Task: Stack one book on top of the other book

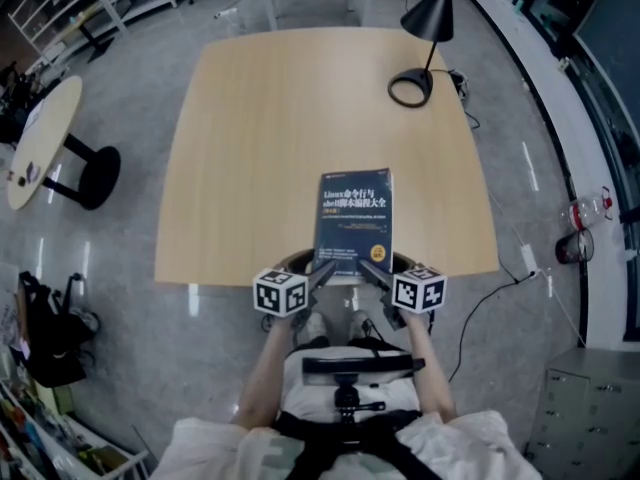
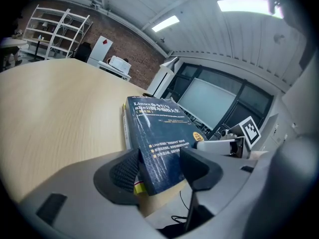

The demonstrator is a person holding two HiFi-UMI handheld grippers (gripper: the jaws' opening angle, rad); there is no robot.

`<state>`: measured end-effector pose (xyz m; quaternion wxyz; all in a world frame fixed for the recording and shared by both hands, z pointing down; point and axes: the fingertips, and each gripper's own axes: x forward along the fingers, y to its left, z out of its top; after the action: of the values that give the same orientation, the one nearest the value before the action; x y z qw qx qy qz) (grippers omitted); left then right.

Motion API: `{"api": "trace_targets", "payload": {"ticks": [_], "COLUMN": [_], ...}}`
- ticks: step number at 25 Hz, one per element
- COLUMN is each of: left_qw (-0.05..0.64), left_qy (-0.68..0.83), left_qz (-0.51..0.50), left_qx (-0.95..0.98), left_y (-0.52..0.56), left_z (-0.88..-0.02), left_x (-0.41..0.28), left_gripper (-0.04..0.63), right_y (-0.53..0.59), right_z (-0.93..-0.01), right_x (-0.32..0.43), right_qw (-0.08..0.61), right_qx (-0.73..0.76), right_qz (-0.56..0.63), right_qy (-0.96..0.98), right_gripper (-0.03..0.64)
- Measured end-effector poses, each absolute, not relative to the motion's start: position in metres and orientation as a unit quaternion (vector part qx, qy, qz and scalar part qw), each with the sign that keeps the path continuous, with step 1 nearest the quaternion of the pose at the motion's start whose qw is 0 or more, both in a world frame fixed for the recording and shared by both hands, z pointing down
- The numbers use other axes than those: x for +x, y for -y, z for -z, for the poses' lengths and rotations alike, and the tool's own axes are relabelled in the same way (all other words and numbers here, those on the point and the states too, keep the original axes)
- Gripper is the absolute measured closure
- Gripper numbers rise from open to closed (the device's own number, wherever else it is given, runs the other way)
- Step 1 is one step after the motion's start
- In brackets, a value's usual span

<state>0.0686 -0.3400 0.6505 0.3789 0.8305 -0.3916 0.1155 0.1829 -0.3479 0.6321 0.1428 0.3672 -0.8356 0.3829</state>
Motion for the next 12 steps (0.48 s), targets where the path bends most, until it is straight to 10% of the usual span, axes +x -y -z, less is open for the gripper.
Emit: {"api": "trace_targets", "payload": {"ticks": [12], "left_qw": [0.368], "left_qy": [0.398], "left_qz": [-0.124], "left_qx": [0.831], "left_y": [0.3398], "left_z": [-0.6496], "left_x": [0.0684], "left_gripper": [0.330], "right_y": [0.3482], "right_z": [-0.6393], "right_x": [0.1866], "right_qw": [0.163], "right_qx": [0.384], "right_qz": [-0.394], "right_qy": [0.819], "right_gripper": [0.259]}}
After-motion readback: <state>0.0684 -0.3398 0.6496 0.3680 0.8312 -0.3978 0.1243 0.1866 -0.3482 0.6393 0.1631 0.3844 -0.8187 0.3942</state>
